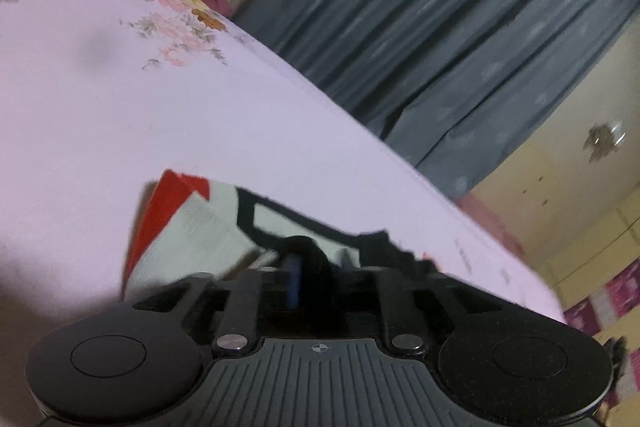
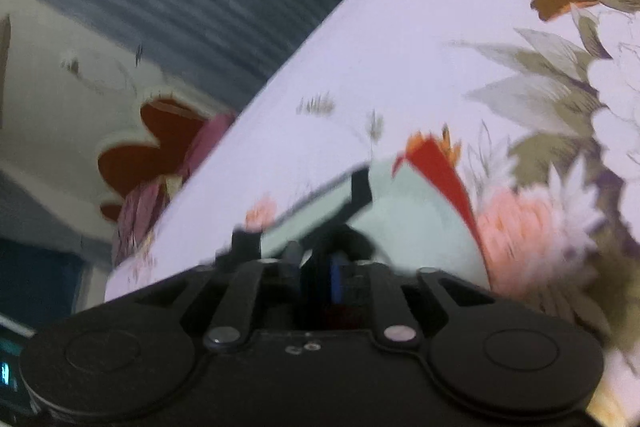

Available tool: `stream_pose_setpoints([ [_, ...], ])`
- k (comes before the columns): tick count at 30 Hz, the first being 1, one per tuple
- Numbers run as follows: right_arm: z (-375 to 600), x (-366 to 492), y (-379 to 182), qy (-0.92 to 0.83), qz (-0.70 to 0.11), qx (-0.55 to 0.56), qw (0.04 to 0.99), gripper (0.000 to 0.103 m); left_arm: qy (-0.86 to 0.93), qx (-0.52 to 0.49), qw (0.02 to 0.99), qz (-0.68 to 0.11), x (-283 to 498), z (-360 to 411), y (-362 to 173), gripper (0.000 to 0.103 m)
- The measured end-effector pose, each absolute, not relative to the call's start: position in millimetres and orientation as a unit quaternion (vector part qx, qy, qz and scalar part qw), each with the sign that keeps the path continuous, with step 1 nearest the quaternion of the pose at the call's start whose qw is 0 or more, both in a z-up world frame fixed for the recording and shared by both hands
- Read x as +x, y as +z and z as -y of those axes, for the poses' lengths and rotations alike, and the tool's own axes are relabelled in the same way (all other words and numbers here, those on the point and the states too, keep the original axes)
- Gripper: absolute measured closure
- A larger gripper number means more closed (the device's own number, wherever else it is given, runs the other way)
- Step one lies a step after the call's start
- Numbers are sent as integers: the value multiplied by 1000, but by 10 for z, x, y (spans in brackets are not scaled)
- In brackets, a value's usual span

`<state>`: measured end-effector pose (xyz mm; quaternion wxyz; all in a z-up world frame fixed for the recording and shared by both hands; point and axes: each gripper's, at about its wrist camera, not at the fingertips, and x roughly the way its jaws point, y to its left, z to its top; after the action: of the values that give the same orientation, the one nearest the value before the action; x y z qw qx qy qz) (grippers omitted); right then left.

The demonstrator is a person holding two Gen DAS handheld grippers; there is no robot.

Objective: Fold small clothes

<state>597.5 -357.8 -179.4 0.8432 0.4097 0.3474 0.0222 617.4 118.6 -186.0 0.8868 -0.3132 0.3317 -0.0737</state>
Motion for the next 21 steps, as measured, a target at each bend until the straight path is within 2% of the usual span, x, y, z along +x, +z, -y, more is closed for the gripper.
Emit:
stream_pose_setpoints([
  [1,3582,5996,-1796,14,-335,411,847,65,-72,-311,892,-320,6169,-1193,-1855,43],
  [2,3587,6003,-1789,11,-324,412,851,60,-62,-305,900,-306,6180,-1206,-1840,36],
  [3,3585,5999,-1767,6,-315,408,857,55,-63,-304,903,-297,6180,-1223,-1829,33],
  [5,3568,5966,-1685,2,-300,388,871,55,-63,-282,910,-297,6205,-1244,-1794,33],
  [8,3446,5897,-1548,14,-304,317,899,56,-65,-189,926,-320,6269,-1131,-1752,34],
  [9,3364,5893,-1524,20,-313,282,907,56,-71,-161,927,-331,6310,-1069,-1769,37],
  [12,3082,5969,-1537,18,-349,167,922,56,-71,-67,920,-381,6447,-824,-1854,58],
  [14,2864,6024,-1599,18,-370,89,924,59,-59,-13,920,-387,6472,-660,-1897,63],
  [15,2747,6055,-1650,14,-382,43,923,60,-56,1,922,-382,6463,-613,-1894,75],
  [16,2665,6086,-1686,5,-388,1,922,70,-50,7,925,-376,6439,-590,-1867,101],
  [17,2581,6084,-1709,-5,-387,-38,921,76,-44,3,932,-361,6392,-591,-1829,100],
  [18,2529,6067,-1715,-12,-382,-64,922,93,-33,-7,939,-343,6334,-614,-1786,100],
  [19,2506,6042,-1696,-17,-375,-74,924,97,-16,-12,947,-321,6258,-644,-1732,100],
  [21,2532,5955,-1634,-36,-351,-80,932,98,12,-17,960,-279,6118,-705,-1654,100],
])
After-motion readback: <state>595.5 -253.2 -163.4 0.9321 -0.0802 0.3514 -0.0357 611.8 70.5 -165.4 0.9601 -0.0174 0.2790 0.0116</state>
